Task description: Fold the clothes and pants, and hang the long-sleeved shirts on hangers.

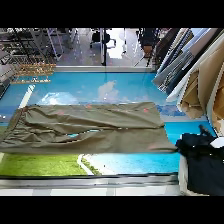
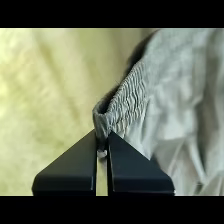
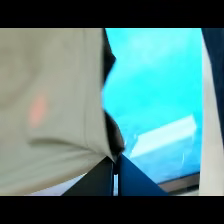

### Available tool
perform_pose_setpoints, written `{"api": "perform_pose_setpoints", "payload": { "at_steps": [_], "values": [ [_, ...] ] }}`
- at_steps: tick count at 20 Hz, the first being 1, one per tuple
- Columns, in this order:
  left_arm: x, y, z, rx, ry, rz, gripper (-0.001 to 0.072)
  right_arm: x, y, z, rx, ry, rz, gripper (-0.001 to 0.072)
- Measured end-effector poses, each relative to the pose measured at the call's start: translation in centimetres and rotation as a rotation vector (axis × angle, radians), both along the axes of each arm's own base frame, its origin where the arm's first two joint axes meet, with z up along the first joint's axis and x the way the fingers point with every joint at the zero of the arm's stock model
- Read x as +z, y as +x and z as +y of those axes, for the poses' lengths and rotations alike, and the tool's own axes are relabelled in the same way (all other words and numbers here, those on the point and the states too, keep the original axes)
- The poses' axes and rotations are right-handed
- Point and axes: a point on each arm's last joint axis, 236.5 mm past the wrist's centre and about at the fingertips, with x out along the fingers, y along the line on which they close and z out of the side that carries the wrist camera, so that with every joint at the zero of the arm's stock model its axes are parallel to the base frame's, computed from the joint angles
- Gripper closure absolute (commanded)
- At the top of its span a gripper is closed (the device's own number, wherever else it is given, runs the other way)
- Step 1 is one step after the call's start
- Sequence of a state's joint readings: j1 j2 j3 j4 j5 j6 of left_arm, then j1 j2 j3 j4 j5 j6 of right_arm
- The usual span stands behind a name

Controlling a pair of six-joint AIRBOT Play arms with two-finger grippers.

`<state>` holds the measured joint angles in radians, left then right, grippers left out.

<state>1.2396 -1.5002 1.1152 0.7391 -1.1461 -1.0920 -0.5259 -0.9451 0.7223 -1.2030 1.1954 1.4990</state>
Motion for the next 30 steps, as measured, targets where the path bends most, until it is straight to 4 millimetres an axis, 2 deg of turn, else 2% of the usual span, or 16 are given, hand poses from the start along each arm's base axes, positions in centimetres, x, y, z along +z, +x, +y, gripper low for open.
{"api": "perform_pose_setpoints", "payload": {
  "at_steps": [2, 4, 6, 8, 11, 15, 16, 17, 18, 19, 21, 24, 26, 27, 28, 30],
  "values": [
    [4.2, 1.5, 1.1, -0.017, 0.081, -0.06, 0.0692, 3.7, 2.5, -0.7, 0.019, -0.052, -0.1, 0.0707],
    [7.8, 3.5, 1.6, -0.032, 0.143, -0.118, 0.0693, 7.0, 6.0, -1.3, 0.035, -0.113, -0.217, 0.0707],
    [10.5, 6.2, 1.2, -0.056, 0.192, -0.16, 0.0693, 9.0, 10.0, -1.8, 0.047, -0.159, -0.306, 0.0707],
    [12.0, 9.3, 1.2, -0.03, 0.231, -0.197, 0.0693, 9.6, 14.6, -2.0, 0.06, -0.182, -0.362, 0.0707],
    [11.8, 14.1, 1.6, 0.049, 0.258, -0.235, 0.0692, 8.5, 22.1, -1.8, 0.088, -0.184, -0.4, 0.0705],
    [7.8, 19.0, 1.8, 0.131, 0.243, -0.237, 0.0689, 4.6, 31.5, -0.3, 0.143, -0.181, -0.426, 0.0703],
    [6.7, 20.0, 1.8, 0.154, 0.229, -0.239, 0.0639, 3.9, 33.4, 0.1, 0.148, -0.178, -0.437, 0.0692],
    [5.7, 20.7, 1.8, 0.175, 0.216, -0.241, 0.041, 3.1, 35.1, 0.6, 0.151, -0.173, -0.449, 0.0467],
    [4.9, 21.3, 2.1, 0.202, 0.21, -0.244, 0.0106, 2.7, 36.4, 0.9, 0.158, -0.178, -0.464, 0.0134],
    [4.2, 21.6, 2.1, 0.215, 0.199, -0.243, 0.001, 2.4, 37.3, 1.3, 0.158, -0.17, -0.47, 0.0005],
    [3.4, 21.8, 2.1, 0.226, 0.175, -0.24, 0.001, 1.9, 37.6, 1.7, 0.167, -0.147, -0.449, 0.0019],
    [3.1, 20.8, 1.2, 0.137, 0.152, -0.222, 0.0014, -0.2, 34.9, 0.9, 0.192, -0.095, -0.312, 0.0019],
    [2.6, 19.0, 0.4, 0.029, 0.157, -0.177, 0.0015, -2.0, 32.3, 0.5, 0.213, -0.029, -0.205, 0.0049],
    [1.8, 17.8, -0.6, -0.045, 0.148, -0.133, 0.0015, -2.8, 31.1, 0.4, 0.223, 0.006, -0.163, 0.014],
    [1.0, 16.6, -1.3, -0.101, 0.142, -0.084, 0.0017, -3.4, 30.1, 0.2, 0.228, 0.039, -0.131, 0.0151],
    [-0.8, 14.0, -2.8, -0.204, 0.115, 0.024, 0.0076, -4.6, 28.9, -0.1, 0.242, 0.103, -0.098, 0.0139]
  ]
}}
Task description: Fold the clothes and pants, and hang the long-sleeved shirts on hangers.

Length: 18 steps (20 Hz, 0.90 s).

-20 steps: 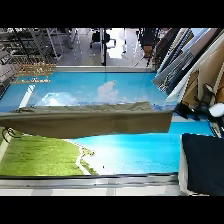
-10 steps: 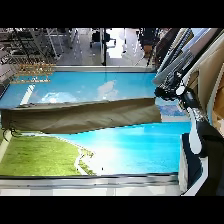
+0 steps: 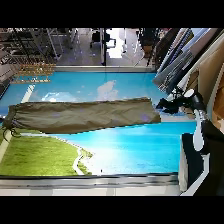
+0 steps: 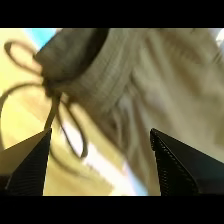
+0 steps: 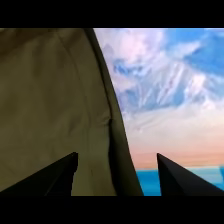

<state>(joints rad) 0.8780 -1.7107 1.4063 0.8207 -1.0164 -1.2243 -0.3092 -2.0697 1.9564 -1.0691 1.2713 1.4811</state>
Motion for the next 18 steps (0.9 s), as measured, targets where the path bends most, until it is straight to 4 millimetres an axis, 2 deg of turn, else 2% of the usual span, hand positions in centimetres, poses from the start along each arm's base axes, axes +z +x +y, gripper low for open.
{"api": "perform_pose_setpoints", "payload": {
  "at_steps": [4, 7, 8, 9, 10, 11, 12, 13, 15, 17, 18],
  "values": [
    [-1.7, -3.3, -2.7, -0.124, -0.048, 0.15, 0.0076, -1.3, 0.3, 0.6, 0.025, 0.097, -0.031, 0.0143],
    [-2.0, -3.7, -4.1, -0.174, -0.064, 0.187, 0.0077, -2.3, 1.2, 1.3, 0.025, 0.163, -0.059, 0.0144],
    [-1.7, -3.4, -4.8, -0.195, -0.069, 0.176, 0.0077, -2.5, 1.5, 1.8, 0.022, 0.197, -0.066, 0.0215],
    [-1.3, -2.9, -5.5, -0.219, -0.07, 0.158, 0.0102, -3.0, 1.7, 2.1, 0.02, 0.213, -0.066, 0.0425],
    [-0.5, -2.2, -6.3, -0.247, -0.07, 0.126, 0.0169, -3.3, 2.1, 2.5, 0.015, 0.233, -0.072, 0.061],
    [0.4, -1.3, -7.3, -0.278, -0.07, 0.085, 0.0289, -3.6, 2.2, 3.1, 0.024, 0.25, -0.072, 0.0689],
    [1.6, -0.3, -8.6, -0.312, -0.079, 0.036, 0.0406, -3.6, 2.4, 3.4, 0.039, 0.254, -0.078, 0.0702],
    [2.9, 0.9, -10.3, -0.353, -0.092, -0.022, 0.0486, -3.3, 2.5, 3.7, 0.051, 0.26, -0.086, 0.0703],
    [4.8, 2.8, -13.8, -0.435, -0.116, -0.103, 0.0601, -1.9, 2.4, 3.9, 0.082, 0.254, -0.096, 0.0704],
    [5.4, 3.9, -17.4, -0.523, -0.124, -0.129, 0.0688, -0.5, 0.9, 2.3, 0.104, 0.139, -0.043, 0.0705],
    [5.2, 4.2, -19.3, -0.576, -0.121, -0.122, 0.0688, 0.0, -0.3, 0.5, 0.104, 0.04, -0.001, 0.0705]
  ]
}}
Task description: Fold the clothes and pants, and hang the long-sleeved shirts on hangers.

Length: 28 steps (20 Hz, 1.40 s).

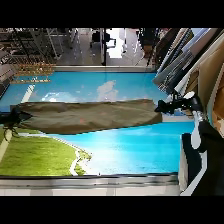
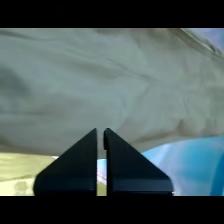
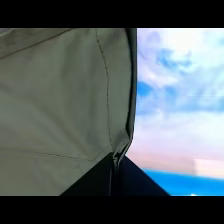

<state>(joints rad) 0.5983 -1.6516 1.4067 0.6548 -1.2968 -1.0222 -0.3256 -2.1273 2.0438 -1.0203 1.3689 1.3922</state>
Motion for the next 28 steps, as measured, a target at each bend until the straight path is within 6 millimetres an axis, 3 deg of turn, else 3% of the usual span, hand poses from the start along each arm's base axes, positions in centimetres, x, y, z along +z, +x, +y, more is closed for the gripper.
{"api": "perform_pose_setpoints", "payload": {
  "at_steps": [2, 4, 6, 7, 9, 10, 12, 14, 18, 19, 21, 22, 24, 26, 28],
  "values": [
    [-1.1, 0.2, -3.7, -0.104, 0.029, 0.026, 0.0688, 2.5, -2.5, -5.2, -0.029, -0.249, 0.061, 0.0706],
    [-2.2, 0.2, -7.7, -0.202, 0.043, 0.057, 0.0688, 6.3, -5.2, -9.9, -0.082, -0.46, 0.105, 0.0706],
    [-3.2, 0.2, -11.4, -0.279, 0.051, 0.076, 0.0688, 10.8, -7.1, -12.2, -0.123, -0.603, 0.102, 0.0706],
    [-3.6, 0.5, -13.1, -0.3, 0.056, 0.081, 0.0688, 12.6, -7.4, -11.8, -0.122, -0.631, 0.083, 0.0706],
    [-4.4, 1.2, -15.6, -0.311, 0.073, 0.081, 0.0688, 15.4, -7.2, -8.3, -0.073, -0.636, 0.025, 0.0706],
    [-4.7, 1.8, -16.6, -0.3, 0.08, 0.079, 0.0688, 16.2, -6.8, -5.2, -0.026, -0.616, -0.008, 0.0706],
    [-5.0, 2.7, -17.5, -0.258, 0.082, 0.084, 0.0688, 16.4, -5.8, 3.3, 0.096, -0.541, -0.069, 0.0706],
    [-4.9, 3.1, -17.7, -0.219, 0.075, 0.095, 0.0688, 15.3, -5.3, 12.6, 0.218, -0.491, -0.127, 0.0706],
    [-3.0, 2.3, -16.7, -0.201, 0.05, 0.113, 0.0688, 9.3, -7.2, 32.1, 0.421, -0.371, -0.224, 0.0702],
    [-2.5, 2.0, -16.4, -0.198, 0.044, 0.115, 0.0688, 7.8, -7.8, 35.7, 0.445, -0.348, -0.243, 0.0666],
    [-1.7, 1.2, -16.1, -0.212, 0.033, 0.127, 0.0687, 6.1, -8.9, 41.7, 0.475, -0.292, -0.289, 0.0295],
    [-1.5, 1.0, -16.0, -0.212, 0.029, 0.131, 0.0688, 6.1, -9.0, 43.3, 0.48, -0.277, -0.309, 0.0241],
    [-1.2, 0.5, -15.9, -0.221, 0.022, 0.141, 0.0688, 7.5, -8.1, 43.7, 0.469, -0.285, -0.35, 0.0242],
    [-1.1, 0.3, -15.8, -0.225, 0.02, 0.145, 0.0688, 9.5, -6.6, 40.7, 0.434, -0.322, -0.354, 0.0242],
    [-1.0, 0.0, -15.9, -0.231, 0.017, 0.151, 0.0687, 11.5, -5.0, 34.6, 0.371, -0.375, -0.317, 0.0242]
  ]
}}
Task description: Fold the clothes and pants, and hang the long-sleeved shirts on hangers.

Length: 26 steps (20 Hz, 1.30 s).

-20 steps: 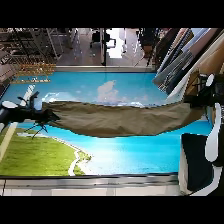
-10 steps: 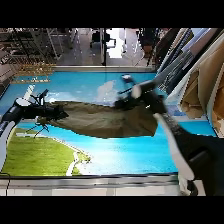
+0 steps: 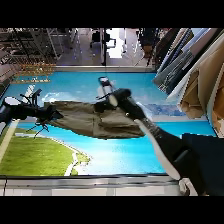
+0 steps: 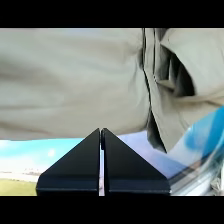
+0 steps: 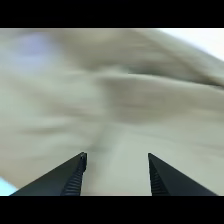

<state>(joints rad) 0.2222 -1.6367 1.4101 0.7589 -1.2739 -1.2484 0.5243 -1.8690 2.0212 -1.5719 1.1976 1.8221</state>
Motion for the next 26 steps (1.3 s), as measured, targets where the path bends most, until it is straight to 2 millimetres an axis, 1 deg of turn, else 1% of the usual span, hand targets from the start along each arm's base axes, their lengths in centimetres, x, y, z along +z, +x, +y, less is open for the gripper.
{"api": "perform_pose_setpoints", "payload": {
  "at_steps": [1, 3, 4, 5, 6, 7, 8, 9, 10, 12, 14, 16, 17, 18, 19, 20, 21, 23, 24, 25, 26],
  "values": [
    [0.0, -0.1, 0.0, -0.001, -0.001, 0.003, 0.0687, 0.7, 0.4, -3.9, -0.046, -0.025, 0.027, 0.0242],
    [0.0, -0.2, 0.0, -0.004, -0.003, 0.006, 0.0687, 1.2, 0.3, -11.4, -0.131, -0.037, 0.11, 0.0241],
    [0.0, -0.2, -0.1, -0.006, -0.003, 0.007, 0.0687, 1.0, -0.3, -14.4, -0.159, -0.01, 0.164, 0.0237],
    [0.0, -0.2, -0.1, -0.006, -0.003, 0.007, 0.0688, 0.5, -1.1, -16.8, -0.177, 0.044, 0.23, 0.0206],
    [0.0, -0.3, -0.1, -0.007, -0.004, 0.009, 0.0687, 0.0, -1.9, -18.4, -0.187, 0.115, 0.289, 0.0138],
    [0.0, -0.3, -0.1, -0.008, -0.004, 0.01, 0.0687, -0.7, -2.4, -19.9, -0.199, 0.194, 0.334, 0.0112],
    [0.0, -0.3, -0.2, -0.011, -0.004, 0.01, 0.0687, -1.5, -2.9, -21.1, -0.212, 0.262, 0.366, 0.0107],
    [0.0, -0.3, -0.4, -0.015, -0.004, 0.011, 0.0687, -2.6, -3.1, -22.3, -0.227, 0.323, 0.389, 0.0037],
    [-0.1, -0.4, -0.7, -0.022, -0.003, 0.011, 0.0687, -3.7, -3.2, -23.0, -0.234, 0.377, 0.405, -0.0003],
    [-0.1, -0.5, -1.6, -0.041, -0.004, 0.011, 0.0687, -6.4, -3.3, -24.0, -0.229, 0.469, 0.435, -0.0002],
    [-0.1, -0.7, -2.7, -0.064, -0.004, 0.011, 0.0687, -8.7, -3.0, -23.7, -0.202, 0.55, 0.449, -0.0002],
    [-0.1, -1.0, -3.9, -0.092, -0.005, 0.011, 0.0687, -10.8, -2.4, -22.8, -0.174, 0.632, 0.453, 0.0],
    [-0.1, -1.1, -4.4, -0.104, -0.005, 0.012, 0.0687, -11.8, -2.2, -22.2, -0.162, 0.665, 0.456, 0.0047],
    [-0.1, -1.3, -5.0, -0.116, -0.005, 0.012, 0.0687, -12.5, -2.0, -21.5, -0.147, 0.693, 0.463, 0.0223],
    [-0.1, -1.4, -5.5, -0.127, -0.004, 0.012, 0.0687, -13.0, -2.0, -20.5, -0.122, 0.715, 0.471, 0.0443],
    [-0.1, -1.5, -5.9, -0.137, -0.004, 0.011, 0.0687, -13.4, -2.0, -19.6, -0.094, 0.726, 0.475, 0.0638],
    [-0.1, -1.6, -6.2, -0.144, -0.005, 0.011, 0.0687, -13.3, -1.9, -18.9, -0.067, 0.733, 0.473, 0.0703],
    [-0.1, -1.7, -6.6, -0.153, -0.003, 0.011, 0.0687, -12.4, -1.6, -18.1, -0.007, 0.724, 0.456, 0.0705],
    [-0.2, -1.8, -6.6, -0.156, 0.002, 0.011, 0.0687, -11.8, -1.6, -18.5, 0.017, 0.675, 0.453, 0.0705],
    [-0.3, -1.8, -6.6, -0.161, 0.011, 0.013, 0.0687, -11.6, -1.8, -19.6, 0.014, 0.591, 0.461, 0.0705],
    [-0.5, -1.9, -6.6, -0.167, 0.022, 0.015, 0.0687, -11.3, -2.2, -21.5, -0.008, 0.474, 0.468, 0.0705]
  ]
}}
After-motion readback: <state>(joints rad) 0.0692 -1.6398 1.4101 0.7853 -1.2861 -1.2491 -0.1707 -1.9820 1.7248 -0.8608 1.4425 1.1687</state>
